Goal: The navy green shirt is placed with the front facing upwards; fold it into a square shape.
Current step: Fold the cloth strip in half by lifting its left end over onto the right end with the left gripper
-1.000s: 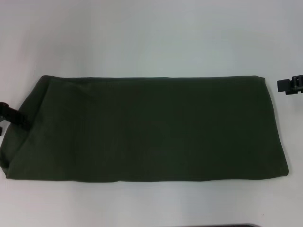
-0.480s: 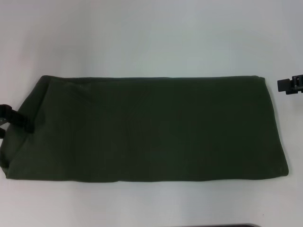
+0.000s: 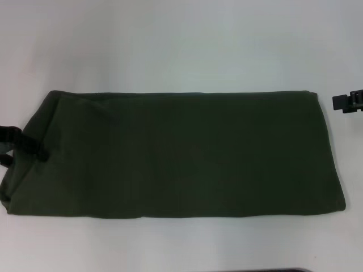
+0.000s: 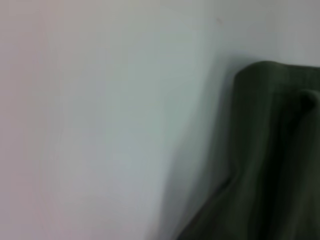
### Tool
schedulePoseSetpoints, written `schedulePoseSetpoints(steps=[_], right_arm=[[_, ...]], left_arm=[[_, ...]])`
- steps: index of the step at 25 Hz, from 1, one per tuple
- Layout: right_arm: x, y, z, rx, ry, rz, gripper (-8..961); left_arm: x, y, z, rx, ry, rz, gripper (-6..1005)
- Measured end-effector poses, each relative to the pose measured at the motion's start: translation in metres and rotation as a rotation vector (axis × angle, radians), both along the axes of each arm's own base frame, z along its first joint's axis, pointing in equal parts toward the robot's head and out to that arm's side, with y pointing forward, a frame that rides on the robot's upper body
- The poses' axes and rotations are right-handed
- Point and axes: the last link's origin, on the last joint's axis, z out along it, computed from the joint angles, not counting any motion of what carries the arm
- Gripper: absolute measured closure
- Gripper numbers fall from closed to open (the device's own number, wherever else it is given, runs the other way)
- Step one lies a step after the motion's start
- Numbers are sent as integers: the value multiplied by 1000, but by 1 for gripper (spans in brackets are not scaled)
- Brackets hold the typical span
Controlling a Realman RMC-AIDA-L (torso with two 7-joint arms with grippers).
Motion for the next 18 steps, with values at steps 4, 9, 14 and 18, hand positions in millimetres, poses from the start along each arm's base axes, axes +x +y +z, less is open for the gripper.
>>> schedulePoseSetpoints(steps=[4,9,14,18], right_arm=[[0,0,0,0,-1,3,315],[0,0,0,1,-1,5,314],[0,0,0,0,-1,5,314],[0,0,0,0,-3,5,314]], left_arm=[[4,-1,-3,-15,-14,-2,122],[9,1,-4,-19,-32,-7,123],[16,2,-10,-37,-49,-19,132],[22,3,-16,-51,-61,-31,153]])
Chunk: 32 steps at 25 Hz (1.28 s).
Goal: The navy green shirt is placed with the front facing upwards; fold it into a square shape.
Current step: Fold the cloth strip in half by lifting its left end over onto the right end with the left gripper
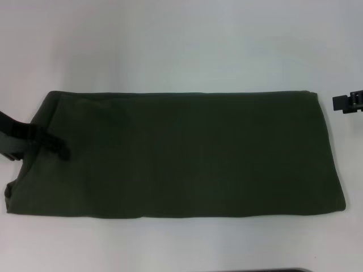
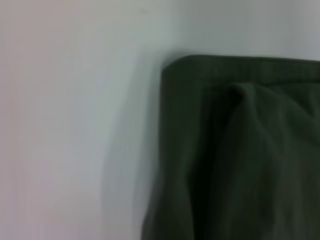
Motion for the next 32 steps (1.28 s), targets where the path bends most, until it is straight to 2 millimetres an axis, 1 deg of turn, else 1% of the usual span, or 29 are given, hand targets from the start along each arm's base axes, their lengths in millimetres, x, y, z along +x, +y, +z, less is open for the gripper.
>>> schedulePoseSetpoints(steps=[5,9,14,19,24,32], right_arm=[[2,-1,0,-7,-10,-4,314],[2,-1,0,-8,-11,-5,314],[2,-1,0,-8,-12,-6,314],[3,-2,-1,-13,-17,-9,314],[3,-2,-1,-14,-17,-9,314],[3,-3,-1,-17,-14,-9,314]], left_arm=[[7,0,-8,-9,-36,-5,179],[17,-3,-13,-44,-114,-1,199],[23,-3,-10,-35,-184,1,225],[22,-4,-9,-39,-202,5,420],[20,-5,-10,-39,-200,10,652],[22,-6,-8,-55,-206,-5,819]])
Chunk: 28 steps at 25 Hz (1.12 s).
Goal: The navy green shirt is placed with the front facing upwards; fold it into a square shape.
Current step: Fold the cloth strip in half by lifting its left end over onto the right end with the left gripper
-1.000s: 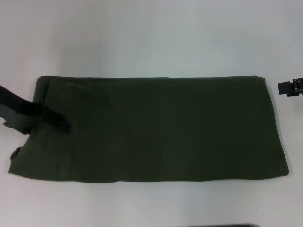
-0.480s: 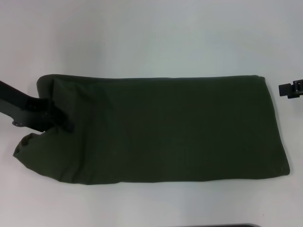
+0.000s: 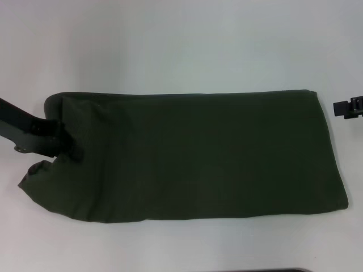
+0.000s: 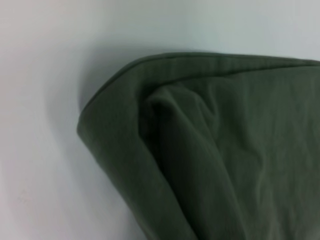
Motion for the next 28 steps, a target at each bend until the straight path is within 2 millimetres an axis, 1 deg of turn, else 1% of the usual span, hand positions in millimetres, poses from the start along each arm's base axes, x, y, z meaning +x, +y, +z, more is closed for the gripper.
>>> schedulePoseSetpoints(steps=[3,8,19,28], right_arm=[[0,0,0,-1,1,-1,314],[-1,0,0,-2,2,-2,315],[0,0,0,0,2,-8,315],[-2,3,1,4,-2,-3,315]], left_arm=[[3,0,1,-14,-10,-29,882],[5,-2,4,-30,-23,-63,897],[-18,1,42,46,29,-21,899],[-43,-3,71,125,67,34,898]])
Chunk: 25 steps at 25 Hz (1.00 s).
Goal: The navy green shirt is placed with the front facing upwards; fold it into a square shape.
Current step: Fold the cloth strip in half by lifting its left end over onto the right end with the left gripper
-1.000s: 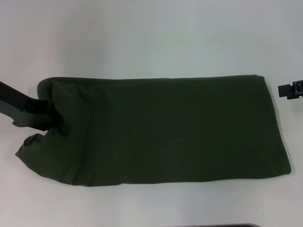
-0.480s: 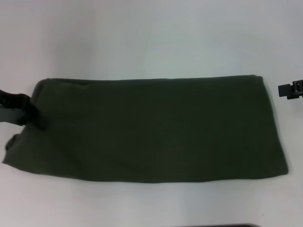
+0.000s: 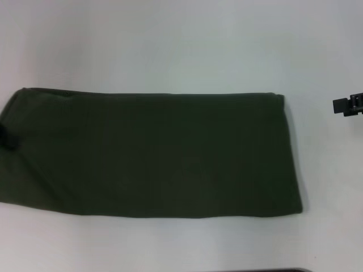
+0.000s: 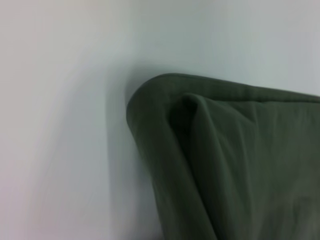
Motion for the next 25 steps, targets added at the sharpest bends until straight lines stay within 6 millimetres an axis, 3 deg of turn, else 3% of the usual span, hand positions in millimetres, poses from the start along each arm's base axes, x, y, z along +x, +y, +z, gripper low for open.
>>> schedulePoseSetpoints(steps=[11,25], right_arm=[[-2,3,2,4,-5,7,315],[-2,4,2,3,-7,10,316]], left_arm=[[-23,-2,19,64,32,61,898],[-16,-7,15,38,-41,44,899]])
